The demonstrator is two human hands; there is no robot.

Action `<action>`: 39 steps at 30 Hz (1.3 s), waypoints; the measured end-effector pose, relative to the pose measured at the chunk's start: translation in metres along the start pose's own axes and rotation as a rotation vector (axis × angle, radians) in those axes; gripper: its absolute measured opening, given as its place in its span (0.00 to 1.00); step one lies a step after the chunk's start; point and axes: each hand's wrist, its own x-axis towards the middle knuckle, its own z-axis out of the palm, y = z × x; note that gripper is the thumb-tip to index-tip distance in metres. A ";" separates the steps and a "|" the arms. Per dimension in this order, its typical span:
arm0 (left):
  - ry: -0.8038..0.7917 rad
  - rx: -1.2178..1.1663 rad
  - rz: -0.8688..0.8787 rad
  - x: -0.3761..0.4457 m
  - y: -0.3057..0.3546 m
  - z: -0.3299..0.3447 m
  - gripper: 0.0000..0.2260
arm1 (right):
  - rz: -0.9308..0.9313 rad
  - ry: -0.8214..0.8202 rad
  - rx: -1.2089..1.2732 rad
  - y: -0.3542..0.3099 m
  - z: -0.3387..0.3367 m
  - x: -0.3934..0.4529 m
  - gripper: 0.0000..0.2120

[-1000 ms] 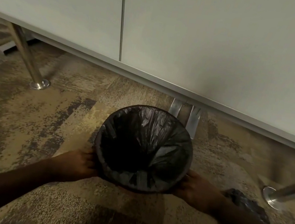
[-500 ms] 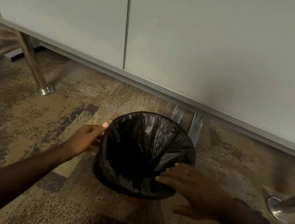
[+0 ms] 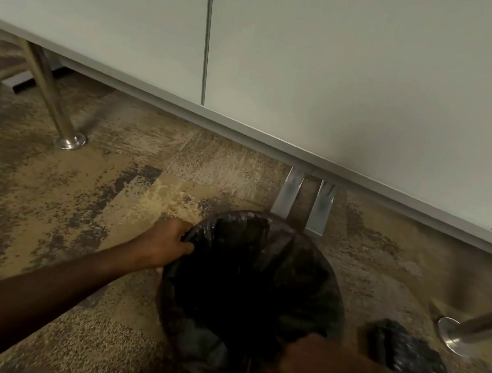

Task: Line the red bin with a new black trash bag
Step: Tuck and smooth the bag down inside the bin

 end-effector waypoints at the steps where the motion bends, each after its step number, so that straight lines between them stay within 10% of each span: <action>1: -0.011 0.023 0.022 -0.002 0.000 0.004 0.09 | 0.004 -0.012 0.066 0.000 -0.004 0.002 0.30; 9: -0.011 0.182 0.157 -0.012 0.034 0.018 0.05 | 0.466 -0.127 0.095 0.045 0.013 0.112 0.20; 14: -0.026 0.225 0.210 -0.016 0.037 0.024 0.06 | 0.793 0.336 0.734 0.068 0.055 0.104 0.24; 18: -0.024 0.184 0.199 -0.018 0.032 0.021 0.07 | 0.857 0.155 0.688 0.073 0.067 0.094 0.30; 23: -0.030 0.171 0.183 -0.017 0.029 0.017 0.06 | 0.638 0.101 0.466 0.073 0.038 0.086 0.11; 31: -0.040 0.157 0.137 -0.008 0.026 0.009 0.09 | 0.537 -0.220 0.417 -0.004 0.049 0.118 0.19; 39: -0.031 0.150 0.121 -0.007 0.020 0.007 0.10 | 0.525 -0.188 0.464 0.005 0.046 0.103 0.20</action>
